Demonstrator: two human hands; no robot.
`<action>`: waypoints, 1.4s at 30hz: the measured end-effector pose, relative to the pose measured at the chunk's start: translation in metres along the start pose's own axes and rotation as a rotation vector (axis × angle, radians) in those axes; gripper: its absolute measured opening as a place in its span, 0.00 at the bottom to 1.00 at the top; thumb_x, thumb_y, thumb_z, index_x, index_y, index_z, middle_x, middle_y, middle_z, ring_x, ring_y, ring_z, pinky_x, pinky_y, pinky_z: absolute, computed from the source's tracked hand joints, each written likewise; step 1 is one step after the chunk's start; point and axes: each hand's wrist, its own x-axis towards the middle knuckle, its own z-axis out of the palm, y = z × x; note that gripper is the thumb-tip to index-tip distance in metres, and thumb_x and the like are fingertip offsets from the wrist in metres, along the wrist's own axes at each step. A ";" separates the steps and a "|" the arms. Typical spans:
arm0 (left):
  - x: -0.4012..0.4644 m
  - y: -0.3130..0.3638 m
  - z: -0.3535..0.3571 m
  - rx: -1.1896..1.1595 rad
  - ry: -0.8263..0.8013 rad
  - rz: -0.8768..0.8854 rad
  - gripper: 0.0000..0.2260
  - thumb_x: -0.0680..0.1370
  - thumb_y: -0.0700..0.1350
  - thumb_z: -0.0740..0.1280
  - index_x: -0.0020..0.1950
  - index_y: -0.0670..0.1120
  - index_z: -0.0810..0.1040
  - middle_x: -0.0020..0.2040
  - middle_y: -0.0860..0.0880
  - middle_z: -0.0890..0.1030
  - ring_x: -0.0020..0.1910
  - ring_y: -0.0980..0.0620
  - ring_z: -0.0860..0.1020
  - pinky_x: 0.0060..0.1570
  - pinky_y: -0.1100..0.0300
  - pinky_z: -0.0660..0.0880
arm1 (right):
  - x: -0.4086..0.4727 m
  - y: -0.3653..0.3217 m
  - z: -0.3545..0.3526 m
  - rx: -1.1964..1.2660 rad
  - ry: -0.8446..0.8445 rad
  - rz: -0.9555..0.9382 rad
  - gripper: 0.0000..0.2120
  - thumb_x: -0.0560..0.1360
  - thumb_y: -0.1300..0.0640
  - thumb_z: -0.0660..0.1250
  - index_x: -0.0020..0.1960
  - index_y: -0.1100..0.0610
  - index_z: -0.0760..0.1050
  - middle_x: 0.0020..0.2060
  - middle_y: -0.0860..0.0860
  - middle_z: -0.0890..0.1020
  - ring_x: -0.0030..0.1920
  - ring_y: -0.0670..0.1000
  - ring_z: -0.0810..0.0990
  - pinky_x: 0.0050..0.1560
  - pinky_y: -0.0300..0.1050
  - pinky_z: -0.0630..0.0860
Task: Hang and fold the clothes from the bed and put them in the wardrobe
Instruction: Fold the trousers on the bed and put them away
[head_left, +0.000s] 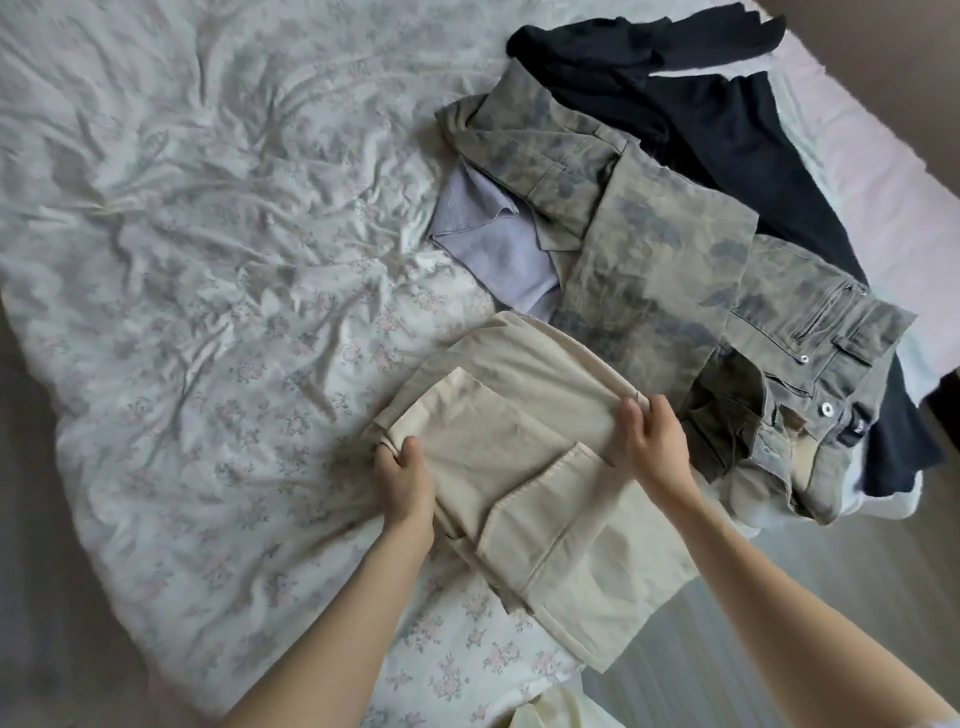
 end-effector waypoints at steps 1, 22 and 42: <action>-0.001 -0.001 0.003 0.011 0.028 -0.017 0.09 0.79 0.41 0.58 0.40 0.41 0.66 0.40 0.46 0.70 0.40 0.47 0.69 0.41 0.53 0.68 | 0.000 0.004 -0.002 -0.036 0.025 0.036 0.16 0.81 0.56 0.55 0.36 0.59 0.63 0.31 0.53 0.71 0.37 0.57 0.70 0.36 0.46 0.56; 0.055 -0.007 -0.012 1.181 -0.313 0.361 0.40 0.74 0.71 0.51 0.78 0.51 0.40 0.78 0.49 0.44 0.77 0.47 0.44 0.72 0.39 0.43 | 0.062 -0.040 0.035 -0.809 -0.217 -0.413 0.13 0.80 0.57 0.53 0.63 0.56 0.68 0.57 0.56 0.74 0.55 0.60 0.75 0.46 0.50 0.69; 0.069 0.061 0.013 0.703 -0.738 0.144 0.18 0.61 0.52 0.80 0.47 0.48 0.83 0.47 0.52 0.84 0.51 0.52 0.81 0.58 0.56 0.75 | -0.028 0.009 0.024 -0.802 -0.309 -0.247 0.21 0.81 0.46 0.50 0.73 0.46 0.58 0.74 0.51 0.55 0.75 0.60 0.47 0.64 0.75 0.47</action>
